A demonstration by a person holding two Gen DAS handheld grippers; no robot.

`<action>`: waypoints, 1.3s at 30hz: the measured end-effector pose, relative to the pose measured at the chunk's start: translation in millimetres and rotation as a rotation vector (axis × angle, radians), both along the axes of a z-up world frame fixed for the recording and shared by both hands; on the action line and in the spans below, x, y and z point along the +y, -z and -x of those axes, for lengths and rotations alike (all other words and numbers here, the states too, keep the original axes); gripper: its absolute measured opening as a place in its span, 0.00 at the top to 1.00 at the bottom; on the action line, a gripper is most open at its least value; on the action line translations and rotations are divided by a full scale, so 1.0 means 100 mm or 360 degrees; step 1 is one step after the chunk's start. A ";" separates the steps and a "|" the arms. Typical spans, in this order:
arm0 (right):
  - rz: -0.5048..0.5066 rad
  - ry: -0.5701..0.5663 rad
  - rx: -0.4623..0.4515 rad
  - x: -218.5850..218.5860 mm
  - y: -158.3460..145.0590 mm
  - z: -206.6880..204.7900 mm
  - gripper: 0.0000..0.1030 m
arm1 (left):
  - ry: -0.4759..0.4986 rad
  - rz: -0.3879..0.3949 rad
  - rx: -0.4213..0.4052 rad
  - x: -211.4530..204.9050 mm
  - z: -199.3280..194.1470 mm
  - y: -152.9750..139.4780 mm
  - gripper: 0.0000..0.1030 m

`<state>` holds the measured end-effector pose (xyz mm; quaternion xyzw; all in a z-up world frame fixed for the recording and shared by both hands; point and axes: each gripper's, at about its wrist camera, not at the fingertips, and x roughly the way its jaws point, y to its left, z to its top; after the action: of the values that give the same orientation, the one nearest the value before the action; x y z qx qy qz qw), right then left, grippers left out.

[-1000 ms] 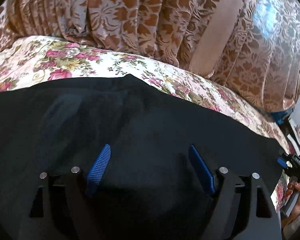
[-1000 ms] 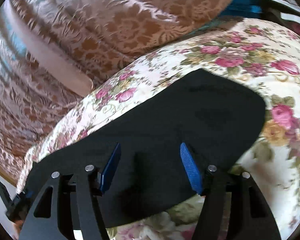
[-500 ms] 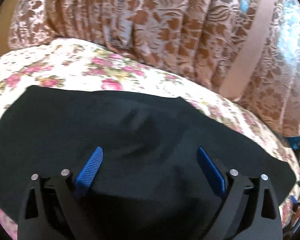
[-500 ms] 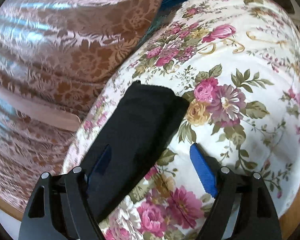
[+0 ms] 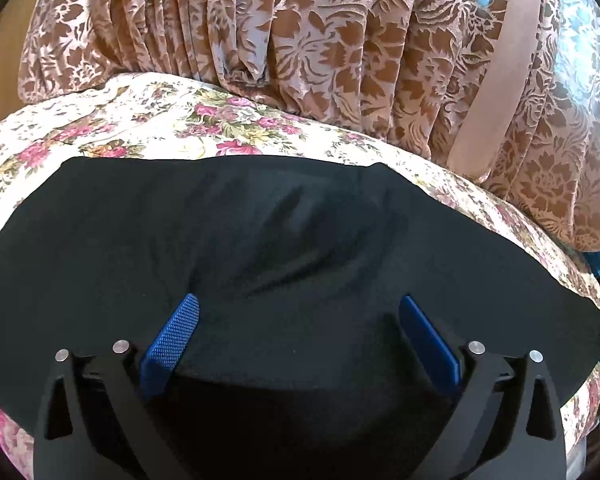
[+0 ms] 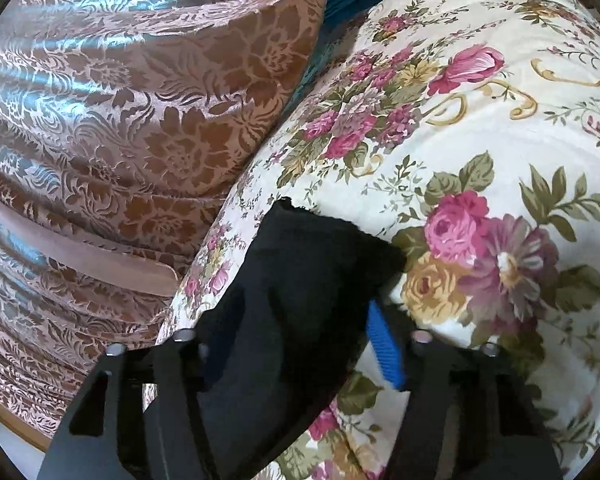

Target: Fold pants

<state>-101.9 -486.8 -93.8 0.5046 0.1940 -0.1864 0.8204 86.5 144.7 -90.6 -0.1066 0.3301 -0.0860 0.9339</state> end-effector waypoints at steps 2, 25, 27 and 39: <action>-0.0035 -0.0003 -0.0009 -0.02 0.03 0.03 0.67 | 0.0004 0.0011 -0.0013 0.01 0.01 0.00 0.04; -0.0283 0.0127 0.0062 -0.06 -0.03 0.01 0.75 | 0.0010 0.0029 -0.0036 0.03 0.03 0.02 0.04; -0.0227 0.0115 0.0044 0.01 -0.16 0.03 0.79 | 0.0010 0.0030 -0.0036 0.03 0.04 0.02 0.04; 0.0257 -0.0159 -0.0141 0.89 -1.24 -0.29 0.83 | 0.0025 0.0090 -0.0061 0.07 0.06 0.00 0.04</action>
<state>-73.1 -397.5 29.9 0.4342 0.1669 -0.1376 0.8745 80.7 151.9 -90.5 -0.1287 0.3105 -0.1046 0.9360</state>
